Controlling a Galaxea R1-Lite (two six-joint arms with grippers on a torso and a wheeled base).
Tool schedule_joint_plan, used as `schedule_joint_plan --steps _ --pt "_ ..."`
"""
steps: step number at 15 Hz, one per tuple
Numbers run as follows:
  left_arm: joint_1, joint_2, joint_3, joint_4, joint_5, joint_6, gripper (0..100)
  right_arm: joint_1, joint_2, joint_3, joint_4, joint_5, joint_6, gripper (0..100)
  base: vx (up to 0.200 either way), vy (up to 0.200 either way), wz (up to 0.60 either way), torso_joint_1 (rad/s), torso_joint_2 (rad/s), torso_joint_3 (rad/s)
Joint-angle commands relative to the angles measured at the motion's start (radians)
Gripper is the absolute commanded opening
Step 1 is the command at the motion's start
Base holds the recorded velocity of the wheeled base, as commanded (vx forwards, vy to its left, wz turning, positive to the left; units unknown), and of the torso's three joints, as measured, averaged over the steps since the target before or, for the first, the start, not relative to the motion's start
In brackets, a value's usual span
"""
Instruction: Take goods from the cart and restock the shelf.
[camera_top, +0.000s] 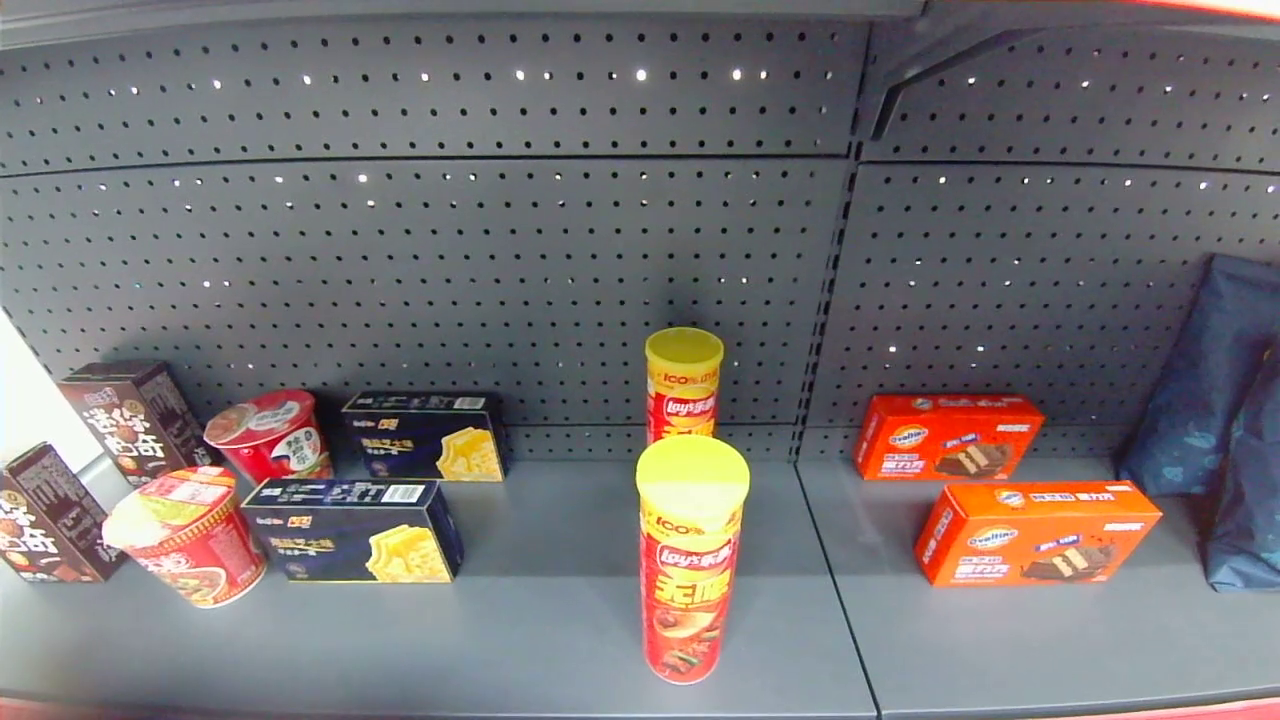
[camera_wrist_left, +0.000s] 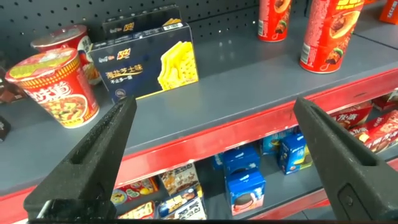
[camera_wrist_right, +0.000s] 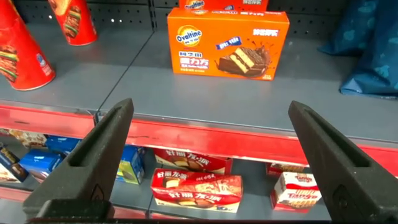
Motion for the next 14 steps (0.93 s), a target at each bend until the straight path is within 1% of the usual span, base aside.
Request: schedule_joint_plan --steps 1,2,3,4,5,6,7,8,9,10,11,12,14 --pt "0.001 0.0 0.0 0.0 0.0 0.001 100 0.001 0.002 0.0 0.0 -0.001 0.003 100 0.0 0.0 0.0 0.0 0.0 0.0" --pt "0.001 0.0 0.0 0.0 0.001 -0.001 100 0.001 0.002 -0.002 0.0 -0.003 0.004 100 0.0 0.0 0.0 0.0 0.0 0.0" --pt "0.001 0.0 0.0 0.0 0.001 -0.012 100 0.001 0.002 0.0 -0.002 -0.006 0.015 100 0.0 0.0 0.0 0.0 0.0 0.0" --pt "0.001 0.0 0.0 0.0 0.001 -0.03 100 -0.001 0.002 0.0 -0.002 -0.049 0.0 100 0.0 0.0 0.0 0.0 0.0 0.0" --pt "0.001 0.0 0.0 0.0 0.009 -0.036 100 0.001 0.002 0.009 -0.011 -0.115 -0.003 100 0.0 0.0 0.0 0.0 0.0 0.0" --pt "0.001 0.0 0.0 0.0 -0.003 -0.035 100 0.001 0.002 0.01 -0.022 -0.128 0.024 100 0.0 0.0 0.0 0.0 0.0 0.0" --pt "0.001 0.0 0.0 0.0 -0.005 -0.03 100 0.001 0.002 0.01 -0.011 0.016 0.014 100 0.0 0.0 0.0 0.0 0.0 0.0" --pt "0.001 0.0 0.0 0.0 -0.005 -0.038 100 0.001 0.002 0.01 -0.006 0.129 -0.037 100 0.0 0.0 0.0 0.0 0.0 0.0" --pt "-0.001 0.0 0.0 0.0 -0.005 -0.039 100 0.001 0.003 0.01 0.012 0.085 -0.049 100 0.0 0.0 0.0 0.0 0.0 0.0" --pt "0.001 0.0 0.0 0.0 -0.006 -0.041 100 -0.001 0.002 0.009 0.052 0.01 -0.016 100 0.0 0.0 0.0 0.0 0.0 0.0" --pt "0.001 0.0 0.0 0.0 -0.005 -0.041 100 -0.001 0.002 0.009 0.053 -0.009 0.003 100 0.0 0.0 0.0 0.0 0.0 0.0" --pt "-0.001 0.0 0.0 0.0 0.01 -0.044 100 -0.001 0.002 0.009 0.049 -0.029 0.006 100 0.0 0.0 0.0 0.0 0.0 0.0" --pt "0.001 0.0 0.0 0.0 0.058 -0.053 100 0.001 0.003 0.009 0.05 -0.029 0.004 100 0.0 0.0 0.0 0.0 0.0 0.0"
